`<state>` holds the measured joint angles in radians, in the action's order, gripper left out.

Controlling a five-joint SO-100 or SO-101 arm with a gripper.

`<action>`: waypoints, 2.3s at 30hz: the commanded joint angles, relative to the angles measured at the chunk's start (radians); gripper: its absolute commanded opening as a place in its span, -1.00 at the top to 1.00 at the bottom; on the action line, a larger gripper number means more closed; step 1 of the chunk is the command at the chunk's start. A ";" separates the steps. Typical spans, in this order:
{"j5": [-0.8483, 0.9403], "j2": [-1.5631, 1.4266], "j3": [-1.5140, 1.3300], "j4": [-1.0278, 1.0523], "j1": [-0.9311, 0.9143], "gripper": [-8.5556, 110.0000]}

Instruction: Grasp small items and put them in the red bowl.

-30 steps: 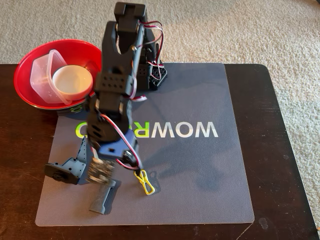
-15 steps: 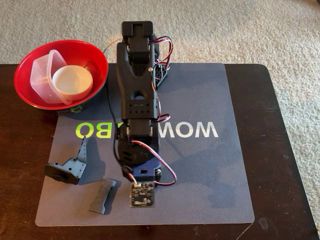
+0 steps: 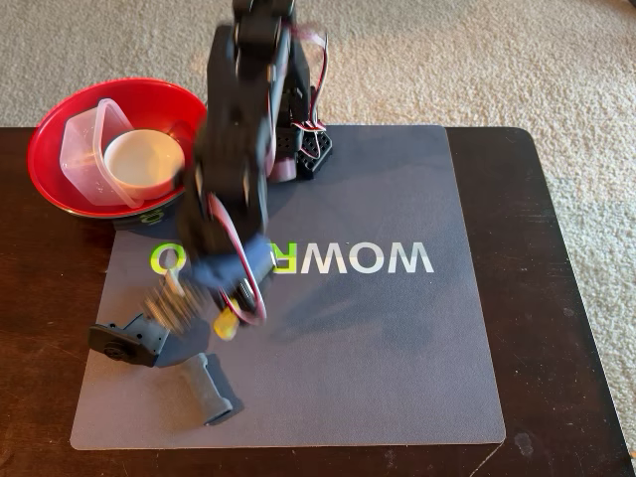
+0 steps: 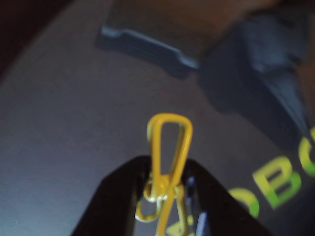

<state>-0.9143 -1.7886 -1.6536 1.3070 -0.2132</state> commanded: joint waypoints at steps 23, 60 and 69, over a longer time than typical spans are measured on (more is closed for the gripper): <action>-0.330 -0.834 -0.566 0.195 -0.897 0.40; -0.054 1.203 1.445 0.400 -0.313 0.39; -0.149 1.149 1.241 0.402 -0.301 0.85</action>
<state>-1.0416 -0.5844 -0.4065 1.7073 -0.5476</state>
